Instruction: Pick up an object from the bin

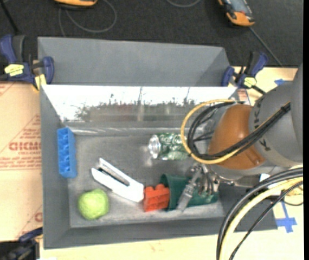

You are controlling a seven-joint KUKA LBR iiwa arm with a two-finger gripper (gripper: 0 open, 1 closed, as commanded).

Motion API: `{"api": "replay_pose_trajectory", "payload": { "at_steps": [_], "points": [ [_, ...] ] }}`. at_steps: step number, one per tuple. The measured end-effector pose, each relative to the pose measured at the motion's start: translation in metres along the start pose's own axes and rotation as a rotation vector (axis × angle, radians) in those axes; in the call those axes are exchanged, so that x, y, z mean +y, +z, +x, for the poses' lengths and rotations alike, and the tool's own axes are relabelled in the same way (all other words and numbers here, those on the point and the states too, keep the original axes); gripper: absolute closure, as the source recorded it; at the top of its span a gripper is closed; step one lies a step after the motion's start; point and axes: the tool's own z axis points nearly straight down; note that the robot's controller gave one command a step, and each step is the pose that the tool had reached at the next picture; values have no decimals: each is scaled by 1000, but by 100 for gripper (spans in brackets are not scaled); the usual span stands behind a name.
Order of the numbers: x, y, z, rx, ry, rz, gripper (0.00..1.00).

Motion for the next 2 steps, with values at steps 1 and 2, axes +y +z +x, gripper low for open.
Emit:
{"api": "replay_pose_trajectory", "payload": {
  "at_steps": [1, 2],
  "points": [
    [-26, 15, -8, 8, -198, -3, 0],
    [-43, 18, -19, -1, -103, 1, 0]
  ]
}}
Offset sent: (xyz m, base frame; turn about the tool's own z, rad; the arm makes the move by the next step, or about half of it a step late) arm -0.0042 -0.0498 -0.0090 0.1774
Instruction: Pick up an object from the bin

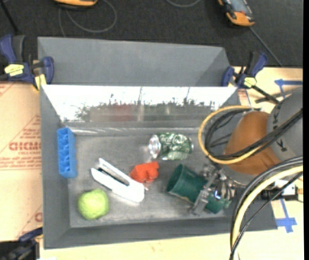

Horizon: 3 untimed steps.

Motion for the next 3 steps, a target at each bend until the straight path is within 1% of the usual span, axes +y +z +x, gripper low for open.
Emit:
{"api": "replay_pose_trajectory", "payload": {
  "at_steps": [1, 2, 3],
  "points": [
    [12, 5, 12, -2, -98, 0, 100],
    [12, 5, 12, -2, -99, 1, 100],
    [19, -38, 10, 10, -89, 2, 100]
  ]
}}
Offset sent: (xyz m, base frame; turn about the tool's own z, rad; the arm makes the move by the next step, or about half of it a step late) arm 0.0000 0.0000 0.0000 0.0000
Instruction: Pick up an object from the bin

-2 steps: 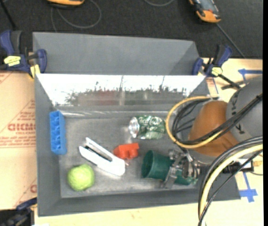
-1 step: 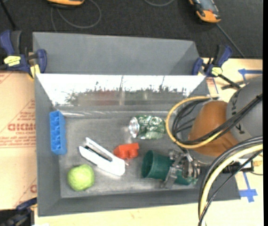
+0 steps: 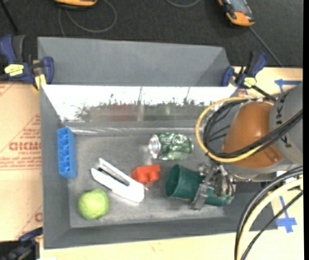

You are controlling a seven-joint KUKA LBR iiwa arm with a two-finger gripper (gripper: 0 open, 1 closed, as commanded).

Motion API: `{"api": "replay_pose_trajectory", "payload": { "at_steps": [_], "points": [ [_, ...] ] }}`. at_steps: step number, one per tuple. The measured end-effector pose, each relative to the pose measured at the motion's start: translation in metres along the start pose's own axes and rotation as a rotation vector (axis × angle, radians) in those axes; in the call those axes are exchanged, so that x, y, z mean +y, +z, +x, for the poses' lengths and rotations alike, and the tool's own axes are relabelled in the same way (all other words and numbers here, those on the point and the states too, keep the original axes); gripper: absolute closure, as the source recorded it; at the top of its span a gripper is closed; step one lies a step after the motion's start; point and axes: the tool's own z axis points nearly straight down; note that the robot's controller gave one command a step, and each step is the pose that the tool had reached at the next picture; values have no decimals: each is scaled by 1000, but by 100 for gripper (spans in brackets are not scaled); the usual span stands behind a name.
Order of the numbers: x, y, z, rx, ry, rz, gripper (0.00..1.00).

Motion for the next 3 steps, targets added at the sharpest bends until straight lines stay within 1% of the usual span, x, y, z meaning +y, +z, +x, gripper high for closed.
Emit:
{"api": "replay_pose_trajectory", "payload": {
  "at_steps": [1, 2, 3],
  "points": [
    [7, -25, -1, -20, 6, -5, 100],
    [1, -36, 3, 4, 7, 1, 100],
    [3, -115, -1, -4, 0, -1, 100]
  ]
}}
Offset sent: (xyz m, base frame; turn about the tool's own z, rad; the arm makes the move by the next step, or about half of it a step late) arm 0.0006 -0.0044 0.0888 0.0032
